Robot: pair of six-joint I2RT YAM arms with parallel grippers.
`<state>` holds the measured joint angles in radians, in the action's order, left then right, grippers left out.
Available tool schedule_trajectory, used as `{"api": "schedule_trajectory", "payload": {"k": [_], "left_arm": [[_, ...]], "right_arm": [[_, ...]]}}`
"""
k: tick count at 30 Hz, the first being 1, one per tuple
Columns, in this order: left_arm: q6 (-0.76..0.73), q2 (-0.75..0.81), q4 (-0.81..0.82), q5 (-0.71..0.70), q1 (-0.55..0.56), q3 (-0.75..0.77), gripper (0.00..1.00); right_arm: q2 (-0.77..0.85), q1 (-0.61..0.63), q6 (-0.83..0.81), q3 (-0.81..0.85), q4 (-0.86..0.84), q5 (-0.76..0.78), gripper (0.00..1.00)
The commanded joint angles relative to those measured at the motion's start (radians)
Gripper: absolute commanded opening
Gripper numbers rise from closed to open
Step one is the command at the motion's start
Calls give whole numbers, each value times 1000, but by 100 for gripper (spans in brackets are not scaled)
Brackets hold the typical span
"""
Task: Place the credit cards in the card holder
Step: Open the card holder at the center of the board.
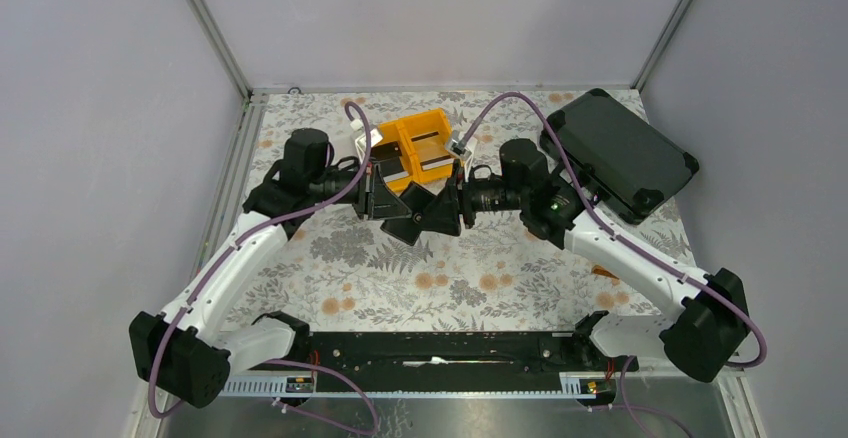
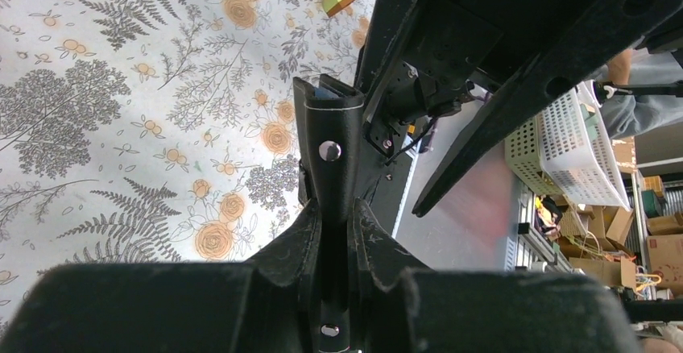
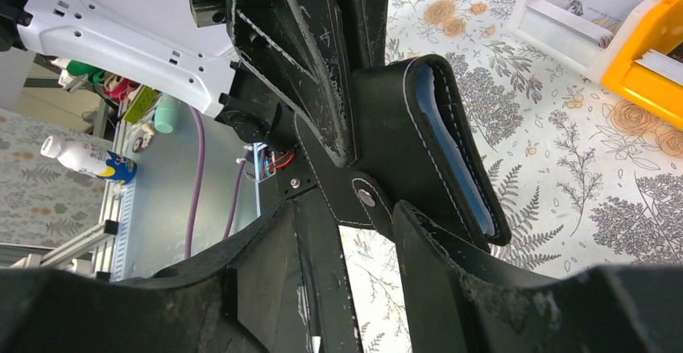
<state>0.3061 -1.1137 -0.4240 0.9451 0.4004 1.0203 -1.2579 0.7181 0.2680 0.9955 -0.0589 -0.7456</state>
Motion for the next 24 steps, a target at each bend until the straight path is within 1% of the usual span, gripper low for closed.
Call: {"api": "schedule_trajectory", "payload": {"k": [1, 11, 16, 19, 21, 22, 24], "left_arm": [[-14, 59, 89, 176, 4, 3, 0], [-16, 74, 94, 210, 5, -3, 0], [-13, 69, 95, 206, 5, -5, 0], [-14, 68, 90, 162, 5, -3, 0], [-24, 66, 71, 114, 5, 1, 0], [-28, 65, 59, 86, 3, 6, 0], [-34, 58, 42, 45, 0, 13, 0]], "right_arm": [[9, 4, -68, 20, 41, 79, 56], [31, 3, -92, 26, 43, 101, 58], [33, 4, -87, 45, 27, 58, 58], [33, 4, -78, 56, 26, 30, 56], [43, 3, -85, 59, 45, 40, 57], [54, 5, -93, 60, 52, 56, 60], [78, 3, -117, 59, 117, 99, 66]]}}
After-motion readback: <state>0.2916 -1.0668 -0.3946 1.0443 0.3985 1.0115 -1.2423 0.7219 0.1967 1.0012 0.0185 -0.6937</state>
